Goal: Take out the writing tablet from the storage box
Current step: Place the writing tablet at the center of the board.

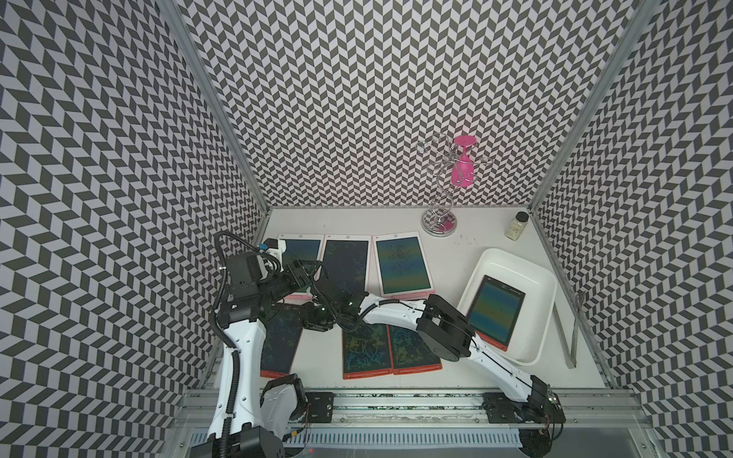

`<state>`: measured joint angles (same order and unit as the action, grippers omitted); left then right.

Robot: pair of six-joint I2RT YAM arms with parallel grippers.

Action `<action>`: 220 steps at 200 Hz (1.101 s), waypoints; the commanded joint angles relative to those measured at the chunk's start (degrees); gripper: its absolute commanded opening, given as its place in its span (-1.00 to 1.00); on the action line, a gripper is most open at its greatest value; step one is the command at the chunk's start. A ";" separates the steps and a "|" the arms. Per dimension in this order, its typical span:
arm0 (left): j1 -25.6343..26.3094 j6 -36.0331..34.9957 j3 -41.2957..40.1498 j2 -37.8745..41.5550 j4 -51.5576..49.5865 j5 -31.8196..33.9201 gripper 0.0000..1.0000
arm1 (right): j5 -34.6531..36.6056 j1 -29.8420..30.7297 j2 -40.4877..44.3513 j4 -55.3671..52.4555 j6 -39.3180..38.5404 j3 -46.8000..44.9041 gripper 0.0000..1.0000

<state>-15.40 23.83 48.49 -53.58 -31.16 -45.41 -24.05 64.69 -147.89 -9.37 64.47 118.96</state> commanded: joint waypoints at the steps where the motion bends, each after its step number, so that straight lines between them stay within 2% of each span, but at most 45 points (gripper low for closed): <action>1: -0.22 -1.07 -0.23 0.99 1.10 -0.86 0.19 | 1.98 -0.17 -6.02 -7.60 -0.49 -1.93 0.12; 50: -0.20 -1.06 -0.93 1.44 1.65 -1.08 0.19 | -0.86 -0.04 -7.89 -6.68 0.04 0.23 0.12; 102: -0.22 -1.07 -0.94 1.27 1.36 -1.22 0.19 | 2.61 -0.38 -5.00 -9.69 -3.29 -0.83 0.12; 168: -0.13 -0.90 -0.95 1.01 2.50 -2.71 0.20 | 4.89 -2.27 7.02 -10.08 -10.76 -12.46 0.13; 220: -0.01 0.17 1.94 2.63 0.27 -1.76 0.21 | -0.48 -2.42 16.28 -8.86 -15.00 -18.34 0.13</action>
<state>-15.40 24.10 47.70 -52.84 -29.69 -47.31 -23.64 62.43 -136.59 -14.50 52.56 104.33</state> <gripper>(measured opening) 0.603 0.562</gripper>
